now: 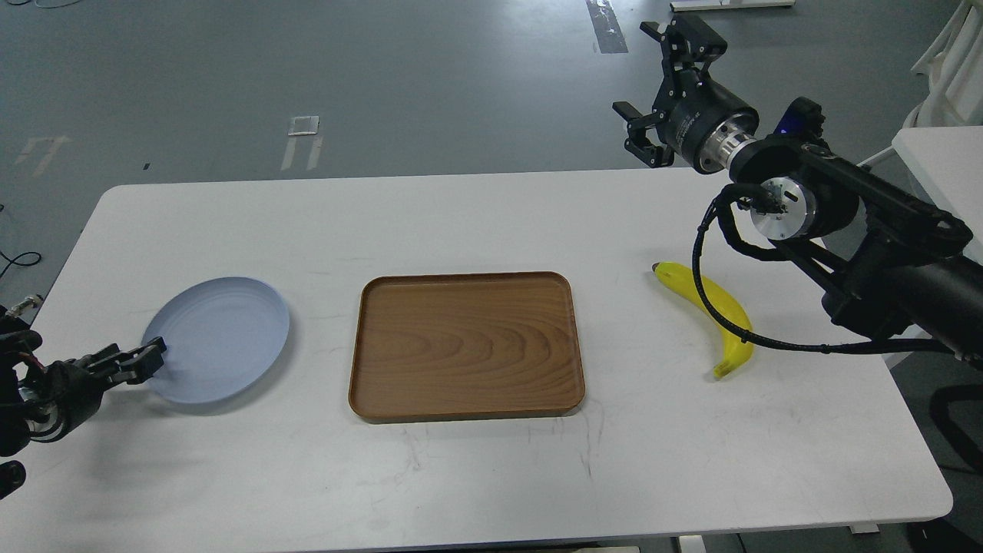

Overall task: Place banana on plate with both arms
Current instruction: 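Lift the plate with the left gripper and carry it over the tray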

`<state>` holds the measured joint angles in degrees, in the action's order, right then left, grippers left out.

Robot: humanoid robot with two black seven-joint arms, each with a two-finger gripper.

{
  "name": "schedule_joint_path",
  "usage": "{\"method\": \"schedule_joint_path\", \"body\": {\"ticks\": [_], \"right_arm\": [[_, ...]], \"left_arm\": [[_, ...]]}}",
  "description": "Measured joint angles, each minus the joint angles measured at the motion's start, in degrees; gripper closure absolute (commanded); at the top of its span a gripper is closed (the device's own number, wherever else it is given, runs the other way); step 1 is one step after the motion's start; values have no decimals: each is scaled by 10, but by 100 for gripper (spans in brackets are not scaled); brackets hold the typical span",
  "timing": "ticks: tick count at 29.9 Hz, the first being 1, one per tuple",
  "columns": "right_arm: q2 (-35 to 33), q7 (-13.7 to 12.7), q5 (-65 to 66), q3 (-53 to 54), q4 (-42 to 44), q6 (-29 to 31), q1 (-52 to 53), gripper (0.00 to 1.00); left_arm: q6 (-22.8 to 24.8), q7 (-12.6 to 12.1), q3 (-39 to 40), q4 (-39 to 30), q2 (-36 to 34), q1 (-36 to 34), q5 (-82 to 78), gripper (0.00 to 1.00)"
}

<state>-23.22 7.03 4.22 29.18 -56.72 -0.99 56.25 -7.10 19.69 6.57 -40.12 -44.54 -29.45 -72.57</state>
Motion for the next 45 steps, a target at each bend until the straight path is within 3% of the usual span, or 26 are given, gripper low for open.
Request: {"method": "schedule_joint_path", "body": {"ticks": [18,23,26,35,45], "right_arm": [[1,1,0,0,1,-7,2,0],[2,1,0,0,1,-7,4,0],[4,1,0,0,1,-7,4,0],[3,0,0,0,1,-10,16,0],[3,-3,0,-2,16,-13,71,0]], "left_arm": [[-1,25,0,29,11,-23,23,100],[5,70,2,17,10,-56,38,100],[10,81,2,-11,6,-73,48,100],[2,83,0,-135,16,-119,35,100],[1,56,-22,-142,129,-154,8,100]]}}
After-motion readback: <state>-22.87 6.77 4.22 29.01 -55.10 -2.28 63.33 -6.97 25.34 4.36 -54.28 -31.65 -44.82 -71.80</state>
